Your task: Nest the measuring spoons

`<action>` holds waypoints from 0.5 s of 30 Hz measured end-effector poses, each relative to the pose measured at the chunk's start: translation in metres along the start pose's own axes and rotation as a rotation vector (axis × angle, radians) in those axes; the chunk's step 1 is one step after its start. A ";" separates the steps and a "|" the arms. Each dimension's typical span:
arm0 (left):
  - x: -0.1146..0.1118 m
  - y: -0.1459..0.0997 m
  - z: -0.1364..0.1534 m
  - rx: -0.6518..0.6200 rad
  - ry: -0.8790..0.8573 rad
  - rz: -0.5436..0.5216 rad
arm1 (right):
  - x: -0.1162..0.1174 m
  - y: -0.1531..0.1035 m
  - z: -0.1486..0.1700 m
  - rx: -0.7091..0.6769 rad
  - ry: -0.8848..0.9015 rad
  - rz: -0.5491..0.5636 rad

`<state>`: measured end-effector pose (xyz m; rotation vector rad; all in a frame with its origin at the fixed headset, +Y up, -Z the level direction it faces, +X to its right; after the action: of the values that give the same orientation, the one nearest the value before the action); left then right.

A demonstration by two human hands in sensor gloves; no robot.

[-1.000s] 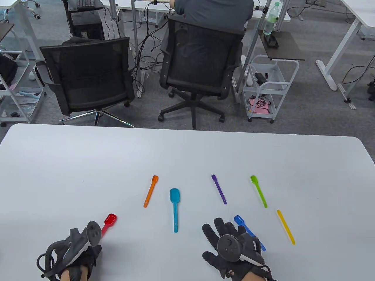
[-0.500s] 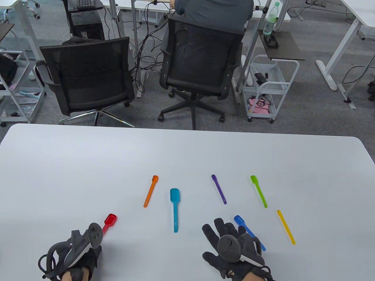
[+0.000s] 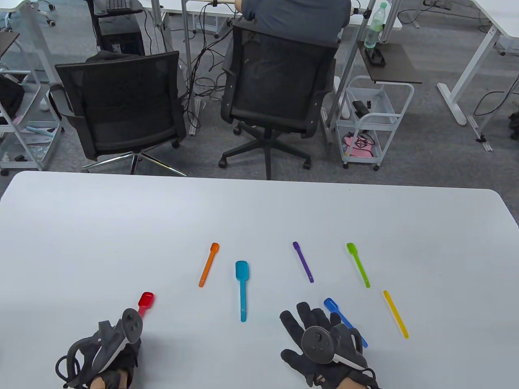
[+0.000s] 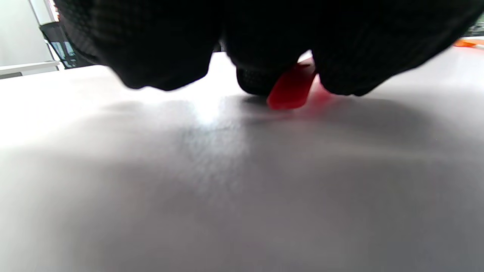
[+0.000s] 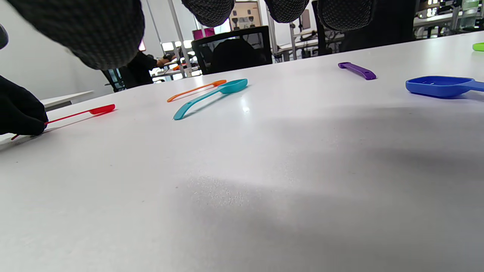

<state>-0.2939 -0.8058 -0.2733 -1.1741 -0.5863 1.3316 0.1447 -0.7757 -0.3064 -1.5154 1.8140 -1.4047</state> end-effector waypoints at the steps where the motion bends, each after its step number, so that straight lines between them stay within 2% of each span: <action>1: 0.003 0.000 0.000 0.015 -0.006 -0.005 | 0.000 0.000 0.000 -0.001 0.002 0.002; 8: 0.037 -0.004 -0.019 0.088 -0.043 -0.018 | 0.000 0.000 -0.002 -0.009 -0.001 0.007; 15: 0.070 -0.012 -0.068 0.137 -0.086 -0.022 | -0.001 -0.002 -0.002 -0.012 -0.001 0.015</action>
<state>-0.2136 -0.7599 -0.3066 -1.0008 -0.5593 1.3860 0.1444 -0.7741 -0.3045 -1.5047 1.8328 -1.3880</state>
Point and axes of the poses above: the tracker on the back of each hand, its own z axis roughly to the little-finger side, its own y axis roughly from the wrist to the fingertips, x = y × z, the point moved 3 cm from there along y, roughly from the wrist to the fingertips, and after that the axes turned 14 degrees about y, right-handed, at the moved point
